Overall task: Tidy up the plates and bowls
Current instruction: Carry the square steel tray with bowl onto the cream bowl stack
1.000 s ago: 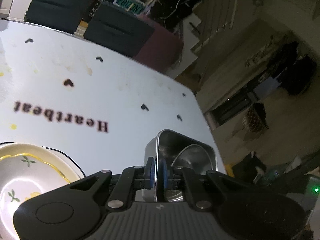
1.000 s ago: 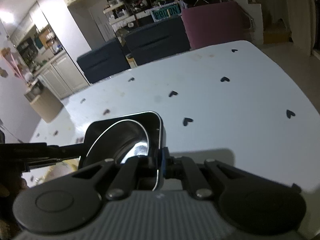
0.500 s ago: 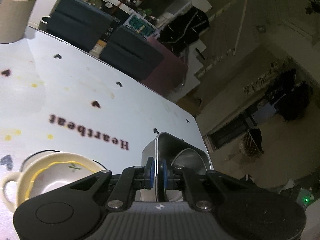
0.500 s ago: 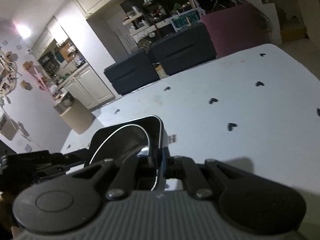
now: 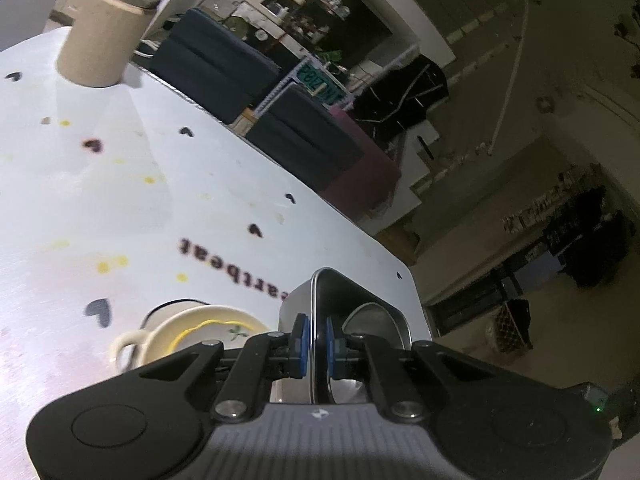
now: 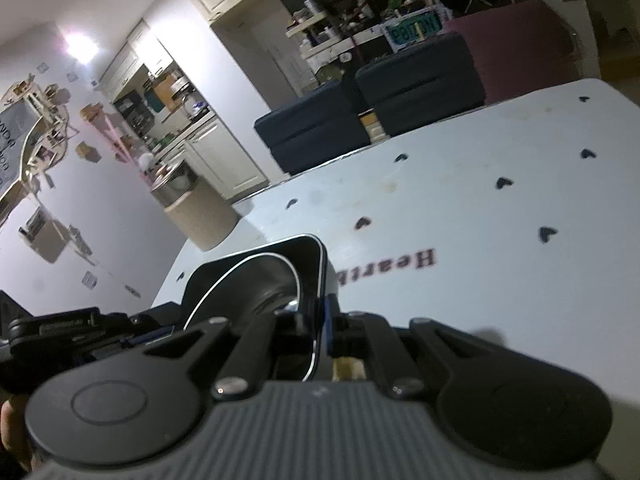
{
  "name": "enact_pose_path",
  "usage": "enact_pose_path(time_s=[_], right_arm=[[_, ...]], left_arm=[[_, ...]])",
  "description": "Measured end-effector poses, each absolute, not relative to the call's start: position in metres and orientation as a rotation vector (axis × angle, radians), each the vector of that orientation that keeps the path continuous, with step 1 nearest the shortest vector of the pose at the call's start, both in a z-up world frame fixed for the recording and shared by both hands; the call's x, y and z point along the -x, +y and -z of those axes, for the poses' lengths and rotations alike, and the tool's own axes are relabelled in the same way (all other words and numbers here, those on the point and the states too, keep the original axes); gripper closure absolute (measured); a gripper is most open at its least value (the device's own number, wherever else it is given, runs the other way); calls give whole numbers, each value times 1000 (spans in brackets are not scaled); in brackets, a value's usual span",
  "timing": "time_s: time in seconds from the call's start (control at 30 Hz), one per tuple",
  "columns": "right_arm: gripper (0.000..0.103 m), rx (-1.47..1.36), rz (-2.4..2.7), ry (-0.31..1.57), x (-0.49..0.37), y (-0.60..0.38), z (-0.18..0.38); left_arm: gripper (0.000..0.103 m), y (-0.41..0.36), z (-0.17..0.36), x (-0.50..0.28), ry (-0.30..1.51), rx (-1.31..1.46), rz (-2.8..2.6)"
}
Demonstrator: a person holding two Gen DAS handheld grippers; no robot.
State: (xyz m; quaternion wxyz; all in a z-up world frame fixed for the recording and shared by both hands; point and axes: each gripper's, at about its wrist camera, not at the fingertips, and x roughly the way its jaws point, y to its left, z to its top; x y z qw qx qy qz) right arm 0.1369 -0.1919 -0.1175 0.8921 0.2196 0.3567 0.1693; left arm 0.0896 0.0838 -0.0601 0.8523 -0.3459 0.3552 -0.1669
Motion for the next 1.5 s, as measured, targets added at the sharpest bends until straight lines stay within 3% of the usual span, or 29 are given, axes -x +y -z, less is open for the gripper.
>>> enact_pose_path(time_s=[0.73,1.5], right_arm=[[94,-401,-362,891,-139,-163,138],[92,-345,-340,972,-146,-146,147]], left_arm=[[95,105,108,-87,861,758,274],[91,114,118,-91,891,754,256]])
